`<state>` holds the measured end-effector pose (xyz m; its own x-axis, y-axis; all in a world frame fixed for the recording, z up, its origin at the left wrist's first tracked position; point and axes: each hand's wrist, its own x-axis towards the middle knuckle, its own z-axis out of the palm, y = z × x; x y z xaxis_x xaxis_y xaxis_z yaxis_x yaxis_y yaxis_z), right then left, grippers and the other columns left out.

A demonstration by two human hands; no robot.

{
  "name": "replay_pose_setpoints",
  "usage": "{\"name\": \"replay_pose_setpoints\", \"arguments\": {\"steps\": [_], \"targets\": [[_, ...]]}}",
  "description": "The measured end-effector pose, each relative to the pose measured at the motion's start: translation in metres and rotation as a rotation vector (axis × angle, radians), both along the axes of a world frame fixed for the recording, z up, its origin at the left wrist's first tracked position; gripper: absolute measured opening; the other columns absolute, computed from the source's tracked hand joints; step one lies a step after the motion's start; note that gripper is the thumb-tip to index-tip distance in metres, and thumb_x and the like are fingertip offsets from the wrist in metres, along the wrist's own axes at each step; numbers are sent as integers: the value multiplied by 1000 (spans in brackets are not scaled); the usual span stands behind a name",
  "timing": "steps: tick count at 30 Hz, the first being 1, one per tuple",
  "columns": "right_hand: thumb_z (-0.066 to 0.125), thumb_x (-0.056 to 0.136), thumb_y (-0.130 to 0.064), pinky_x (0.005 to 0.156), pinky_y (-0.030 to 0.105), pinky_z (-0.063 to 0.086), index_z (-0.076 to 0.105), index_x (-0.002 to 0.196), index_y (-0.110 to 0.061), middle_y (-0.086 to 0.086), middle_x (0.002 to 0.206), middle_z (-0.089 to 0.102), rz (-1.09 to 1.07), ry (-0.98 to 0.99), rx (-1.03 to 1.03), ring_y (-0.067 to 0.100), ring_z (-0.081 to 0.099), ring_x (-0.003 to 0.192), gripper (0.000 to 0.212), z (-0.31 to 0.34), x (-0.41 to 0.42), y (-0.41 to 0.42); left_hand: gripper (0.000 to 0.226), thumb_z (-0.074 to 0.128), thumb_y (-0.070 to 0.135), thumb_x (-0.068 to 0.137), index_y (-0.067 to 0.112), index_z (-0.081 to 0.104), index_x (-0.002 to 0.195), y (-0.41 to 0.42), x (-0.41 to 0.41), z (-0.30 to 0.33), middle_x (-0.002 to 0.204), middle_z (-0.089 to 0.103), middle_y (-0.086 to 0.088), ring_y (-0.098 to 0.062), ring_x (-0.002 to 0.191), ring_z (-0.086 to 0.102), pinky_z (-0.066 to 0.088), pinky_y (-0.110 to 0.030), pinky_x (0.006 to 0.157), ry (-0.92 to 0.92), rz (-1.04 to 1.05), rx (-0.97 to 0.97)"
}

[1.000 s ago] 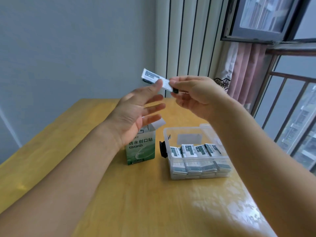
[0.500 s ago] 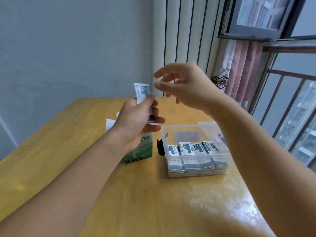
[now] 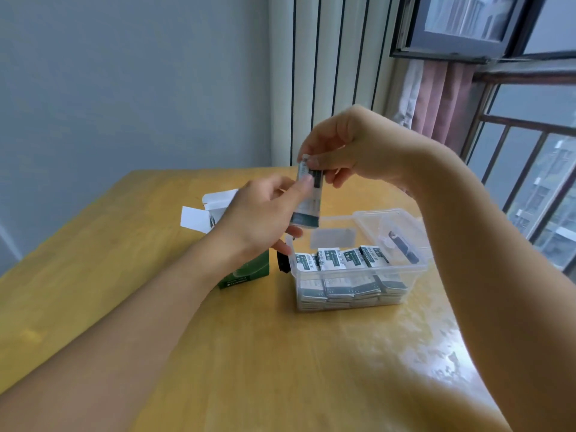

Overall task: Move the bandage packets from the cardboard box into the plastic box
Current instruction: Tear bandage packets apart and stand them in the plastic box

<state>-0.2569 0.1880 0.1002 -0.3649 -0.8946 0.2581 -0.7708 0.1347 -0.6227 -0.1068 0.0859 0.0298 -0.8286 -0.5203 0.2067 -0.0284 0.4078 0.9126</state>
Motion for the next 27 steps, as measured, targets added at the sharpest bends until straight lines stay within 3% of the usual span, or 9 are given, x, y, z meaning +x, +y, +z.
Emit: {"name": "replay_pose_setpoints", "arguments": {"steps": [3, 7, 14, 18, 23, 27], "targets": [[67, 91, -4, 64, 24, 61, 74, 97, -9, 12, 87, 76, -49, -88, 188, 15, 67, 67, 11, -6, -18, 10, 28, 53, 37, 101, 16, 69, 90, -9, 0, -3, 79, 68, 2, 0, 53, 58, 44, -17, 53, 133, 129, -361], [68, 91, -2, 69, 29, 62, 74, 94, -10, 15, 89, 77, -55, -151, 422, 19, 71, 72, 11, -26, -21, -4, 20, 62, 23, 95, 19, 75, 81, -13, 5, -2, 71, 66, 7, 4, 54, 51, 35, -8, 52, -22, 5, -500], [68, 90, 1, 78, 35, 63, 73, 107, -13, 13, 90, 77, -34, -131, 543, 23, 77, 78, 23, -46, -2, -27, 18, 62, 23, 95, 24, 75, 83, -13, 1, -10, 74, 69, -1, -15, 71, 59, 49, -27, 68, -124, -57, -512], [67, 90, 4, 79, 38, 63, 68, 94, -16, 17, 93, 75, -40, -127, 597, 27, 77, 79, 20, -54, 5, -32, 18, 63, 23, 95, 23, 74, 81, -14, 0, -13, 72, 67, -3, -5, 58, 48, 39, -14, 55, -142, -95, -502], [65, 92, 0, 78, 36, 63, 65, 92, -1, 17, 81, 75, -64, -18, 667, 26, 77, 79, 2, -59, 13, -37, 16, 63, 22, 96, 23, 73, 83, -16, 0, -14, 70, 65, -1, -2, 51, 46, 38, -11, 52, -144, -119, -492], [68, 90, -2, 79, 35, 63, 64, 83, -4, 14, 77, 75, -60, 29, 695, 26, 77, 79, 8, -57, 18, -38, 17, 63, 21, 95, 22, 74, 83, -17, 1, -13, 72, 67, -2, -3, 51, 46, 37, -13, 51, -142, -125, -499]]}}
